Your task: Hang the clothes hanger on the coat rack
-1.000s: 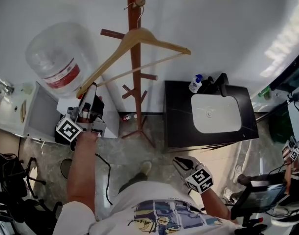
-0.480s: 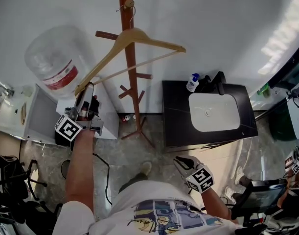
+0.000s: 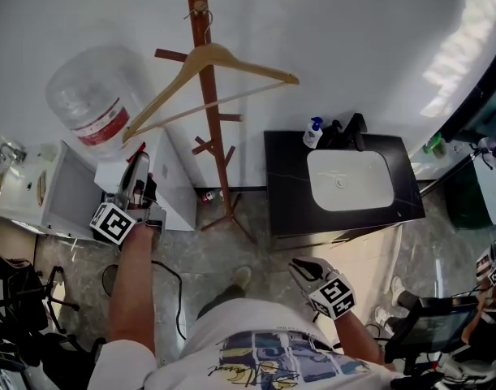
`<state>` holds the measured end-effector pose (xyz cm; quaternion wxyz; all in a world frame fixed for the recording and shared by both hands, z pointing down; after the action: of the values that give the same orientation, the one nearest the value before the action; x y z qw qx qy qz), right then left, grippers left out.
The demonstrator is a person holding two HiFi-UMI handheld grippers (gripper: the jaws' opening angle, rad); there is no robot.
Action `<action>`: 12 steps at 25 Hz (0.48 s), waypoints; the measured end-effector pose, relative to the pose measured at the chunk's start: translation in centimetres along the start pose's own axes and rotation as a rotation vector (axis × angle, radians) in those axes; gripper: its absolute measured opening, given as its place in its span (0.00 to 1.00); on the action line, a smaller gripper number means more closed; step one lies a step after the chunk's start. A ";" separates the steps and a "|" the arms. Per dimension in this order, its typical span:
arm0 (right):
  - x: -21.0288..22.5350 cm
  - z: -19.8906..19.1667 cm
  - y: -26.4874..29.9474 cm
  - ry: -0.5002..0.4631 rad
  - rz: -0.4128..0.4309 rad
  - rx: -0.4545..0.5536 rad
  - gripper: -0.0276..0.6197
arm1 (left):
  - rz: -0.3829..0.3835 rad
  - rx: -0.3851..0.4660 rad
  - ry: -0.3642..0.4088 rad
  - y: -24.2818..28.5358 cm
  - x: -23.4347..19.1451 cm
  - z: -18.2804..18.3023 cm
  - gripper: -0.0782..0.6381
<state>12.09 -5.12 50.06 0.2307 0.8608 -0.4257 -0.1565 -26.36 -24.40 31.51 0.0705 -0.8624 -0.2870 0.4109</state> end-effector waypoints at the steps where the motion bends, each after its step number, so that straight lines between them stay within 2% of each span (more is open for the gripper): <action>1: -0.2 -0.1 -0.3 0.000 0.000 0.002 0.12 | 0.019 -0.014 0.014 -0.7 0.3 -0.4 0.18; 6: -1.6 -0.7 -2.1 -0.003 -0.005 0.014 0.12 | 0.086 -0.155 0.107 -4.6 3.1 -3.9 0.18; 9: -2.3 -0.8 -3.2 -0.002 -0.017 0.029 0.12 | 0.112 -0.295 0.204 -6.9 5.9 -7.2 0.18; 12: -3.3 -0.3 -4.4 -0.015 -0.029 0.052 0.12 | 0.096 -0.448 0.277 -9.6 8.8 -11.7 0.18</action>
<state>13.22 -0.09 48.28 0.2026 0.8714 -0.4188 -0.1553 -17.43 -10.31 36.72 -0.1031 -0.9172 -0.3171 0.2183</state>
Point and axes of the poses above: the fingertips, and each gripper's own axes: y forward along the fingers, x to its right, z out of its top, the point moved 4 cm from there along -y, backward along the fingers, and after that the axes turned 13 degrees about -y, right-handed, at the moved point
